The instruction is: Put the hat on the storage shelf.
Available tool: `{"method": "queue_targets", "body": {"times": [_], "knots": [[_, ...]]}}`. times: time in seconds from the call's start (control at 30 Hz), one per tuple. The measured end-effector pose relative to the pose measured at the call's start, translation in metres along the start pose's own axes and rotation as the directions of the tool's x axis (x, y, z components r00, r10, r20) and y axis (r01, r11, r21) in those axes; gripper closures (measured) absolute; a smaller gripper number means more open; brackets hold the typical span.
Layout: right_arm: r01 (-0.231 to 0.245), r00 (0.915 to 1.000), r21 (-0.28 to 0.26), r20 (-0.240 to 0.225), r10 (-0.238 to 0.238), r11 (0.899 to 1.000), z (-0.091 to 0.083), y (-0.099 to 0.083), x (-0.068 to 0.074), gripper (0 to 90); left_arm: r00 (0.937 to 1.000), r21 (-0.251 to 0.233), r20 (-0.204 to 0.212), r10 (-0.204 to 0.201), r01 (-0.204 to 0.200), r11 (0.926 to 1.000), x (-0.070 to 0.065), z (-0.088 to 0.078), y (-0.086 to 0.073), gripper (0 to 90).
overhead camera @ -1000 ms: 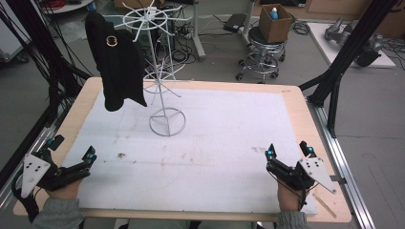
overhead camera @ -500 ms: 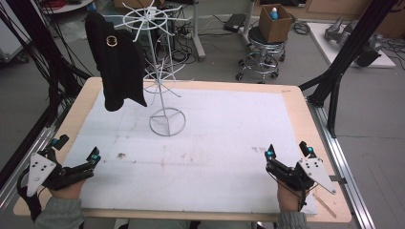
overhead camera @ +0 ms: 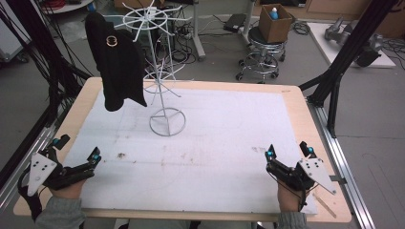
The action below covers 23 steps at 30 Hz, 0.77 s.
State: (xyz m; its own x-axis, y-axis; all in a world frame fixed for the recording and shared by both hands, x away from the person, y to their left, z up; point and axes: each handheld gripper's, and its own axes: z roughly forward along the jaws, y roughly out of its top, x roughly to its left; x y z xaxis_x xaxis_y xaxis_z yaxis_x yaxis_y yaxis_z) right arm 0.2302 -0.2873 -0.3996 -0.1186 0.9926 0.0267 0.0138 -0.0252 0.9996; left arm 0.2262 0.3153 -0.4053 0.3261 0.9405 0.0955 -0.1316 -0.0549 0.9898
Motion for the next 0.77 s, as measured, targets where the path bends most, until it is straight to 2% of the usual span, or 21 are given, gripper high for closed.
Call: {"method": "queue_targets", "body": {"times": [0.77], "knots": [[-0.004,1.0000,-0.001,0.000,0.004,1.000,0.0005,0.0000,-0.0016,0.9,0.9999,0.007,0.009,-0.006,0.006,1.0000,-0.0007,0.0014,-0.0018,1.7]]}}
